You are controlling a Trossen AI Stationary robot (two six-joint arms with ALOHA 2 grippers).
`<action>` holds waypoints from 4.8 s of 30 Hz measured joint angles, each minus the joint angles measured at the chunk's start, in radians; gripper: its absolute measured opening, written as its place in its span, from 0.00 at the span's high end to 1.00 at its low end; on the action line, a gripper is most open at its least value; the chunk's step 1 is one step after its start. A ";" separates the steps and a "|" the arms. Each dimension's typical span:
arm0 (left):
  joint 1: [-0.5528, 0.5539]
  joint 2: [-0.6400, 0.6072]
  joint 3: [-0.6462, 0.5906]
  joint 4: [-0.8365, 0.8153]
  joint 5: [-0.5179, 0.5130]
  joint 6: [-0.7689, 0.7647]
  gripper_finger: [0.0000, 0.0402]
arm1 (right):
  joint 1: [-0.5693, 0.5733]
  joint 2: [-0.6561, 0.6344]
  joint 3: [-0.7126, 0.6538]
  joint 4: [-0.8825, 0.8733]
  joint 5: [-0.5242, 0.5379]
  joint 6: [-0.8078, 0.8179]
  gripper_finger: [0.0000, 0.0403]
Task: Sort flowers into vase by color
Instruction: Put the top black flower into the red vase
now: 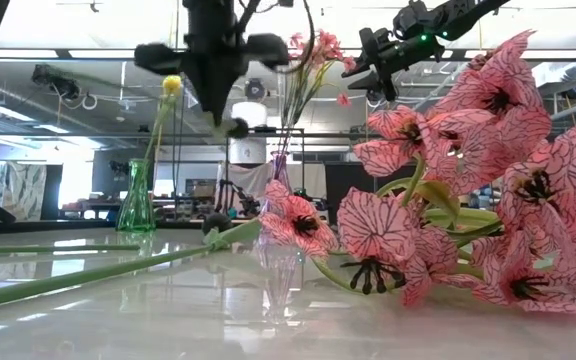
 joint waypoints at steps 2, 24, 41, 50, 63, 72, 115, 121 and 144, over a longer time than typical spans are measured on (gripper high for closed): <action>-0.023 0.000 0.036 -0.014 0.000 -0.015 0.98 | 0.000 0.000 0.000 0.000 0.000 0.000 0.51; -0.198 0.001 0.253 0.159 -0.161 0.111 0.98 | 0.000 0.000 0.000 0.000 0.000 0.000 0.51; -0.188 0.001 0.254 0.688 -0.122 0.796 0.98 | 0.000 0.000 0.000 0.000 0.000 0.000 0.51; -0.212 0.001 0.254 0.803 -0.097 0.973 0.98 | 0.000 0.000 0.000 0.000 0.000 0.000 0.51; -0.274 0.001 0.254 1.051 -0.081 1.167 0.98 | 0.000 0.000 0.000 0.000 0.000 0.000 0.51; -0.289 0.001 0.254 1.109 -0.081 1.215 0.98 | 0.000 0.000 0.000 0.000 0.000 0.000 0.51; -0.253 0.001 0.254 1.229 -0.151 1.343 0.98 | -0.007 0.000 0.000 -0.026 -0.404 0.257 0.51; -0.252 0.001 0.254 1.229 -0.151 1.344 0.98 | -0.006 -0.024 0.000 -0.026 -0.598 0.305 0.51; -0.212 0.012 0.254 1.274 -0.011 1.253 0.98 | -0.006 -0.605 0.000 -0.099 -0.467 0.197 0.51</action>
